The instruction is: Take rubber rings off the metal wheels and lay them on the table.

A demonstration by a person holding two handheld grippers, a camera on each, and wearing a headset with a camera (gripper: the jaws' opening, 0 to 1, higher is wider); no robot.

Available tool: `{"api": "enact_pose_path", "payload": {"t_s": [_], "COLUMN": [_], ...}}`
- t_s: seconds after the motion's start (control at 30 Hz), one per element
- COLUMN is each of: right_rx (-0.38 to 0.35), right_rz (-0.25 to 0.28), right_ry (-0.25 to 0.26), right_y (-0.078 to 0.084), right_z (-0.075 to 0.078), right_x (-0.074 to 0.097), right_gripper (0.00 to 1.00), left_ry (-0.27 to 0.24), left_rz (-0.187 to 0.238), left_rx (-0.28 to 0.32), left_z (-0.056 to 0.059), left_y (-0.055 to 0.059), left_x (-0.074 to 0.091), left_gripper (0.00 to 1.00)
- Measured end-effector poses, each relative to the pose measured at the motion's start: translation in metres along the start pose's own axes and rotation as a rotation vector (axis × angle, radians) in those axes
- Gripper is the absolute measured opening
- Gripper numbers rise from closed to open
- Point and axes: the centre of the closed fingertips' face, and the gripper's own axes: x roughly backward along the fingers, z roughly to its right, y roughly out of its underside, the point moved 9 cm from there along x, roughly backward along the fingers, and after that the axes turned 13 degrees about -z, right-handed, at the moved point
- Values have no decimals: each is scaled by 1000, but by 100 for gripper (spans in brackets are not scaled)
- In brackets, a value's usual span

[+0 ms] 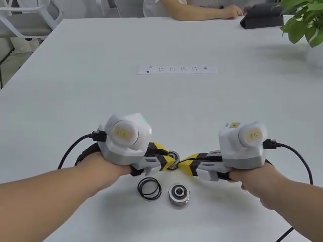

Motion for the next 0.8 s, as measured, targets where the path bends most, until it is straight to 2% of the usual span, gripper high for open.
{"api": "enact_pose_path", "payload": {"t_s": [0.1, 0.2, 0.27, 0.3, 0.43, 0.57, 0.7, 0.8], "right_rx": [-16, -104, -136, -151, -169, -224, -282, -271], "right_rz": [4, 29, 49, 42, 53, 79, 136, 128], "right_ry": [-3, -27, -39, -43, -48, -60, -82, -80], "right_y": [0, 2, 3, 4, 4, 5, 1, 1], "right_z": [0, 1, 3, 3, 4, 6, 8, 6], "right_x": [0, 0, 0, 0, 1, 3, 6, 6], "right_gripper": [0, 0, 0, 0, 0, 0, 0, 0], "left_ry": [-1, -2, -3, -3, -4, -5, -7, -9], "left_rz": [0, 1, 0, 0, 3, 1, 1, -1], "left_rx": [1, 0, 0, 3, 6, 7, 7, 6], "left_z": [0, 0, 0, 0, 1, 0, 0, 0], "left_y": [0, 0, 0, 1, 1, 1, 1, 1], "left_x": [0, 0, -1, -1, -1, -2, -2, -2], "left_gripper": [7, 7, 7, 7, 7, 7, 7, 7]}}
